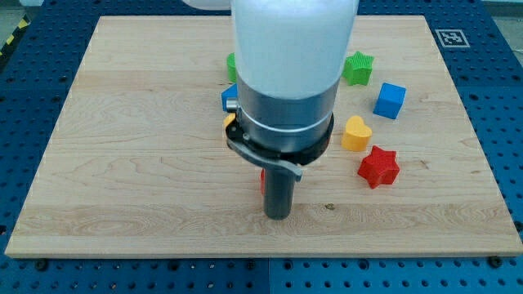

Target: Move the blue cube towards the center

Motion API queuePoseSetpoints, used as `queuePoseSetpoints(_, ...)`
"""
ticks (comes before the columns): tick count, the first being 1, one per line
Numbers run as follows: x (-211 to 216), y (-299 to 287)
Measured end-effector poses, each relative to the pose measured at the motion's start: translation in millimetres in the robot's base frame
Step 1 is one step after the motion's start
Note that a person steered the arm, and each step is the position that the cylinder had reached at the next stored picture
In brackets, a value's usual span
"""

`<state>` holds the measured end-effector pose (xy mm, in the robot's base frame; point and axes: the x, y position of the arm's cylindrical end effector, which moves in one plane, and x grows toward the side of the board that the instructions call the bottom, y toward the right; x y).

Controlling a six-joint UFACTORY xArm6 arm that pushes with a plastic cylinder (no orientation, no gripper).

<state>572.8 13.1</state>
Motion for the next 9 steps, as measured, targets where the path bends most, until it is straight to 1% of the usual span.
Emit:
queuePoseSetpoints(1,-20.4,0.0)
queuePoseSetpoints(2,-29.1,0.0)
queuePoseSetpoints(3,-25.0,4.1)
queuePoseSetpoints(4,-8.2,31.7)
queuePoseSetpoints(5,1.0,79.5)
queuePoseSetpoints(7,-5.6,183.0)
queuePoseSetpoints(8,-45.6,203.6)
queuePoseSetpoints(9,-103.1,205.7)
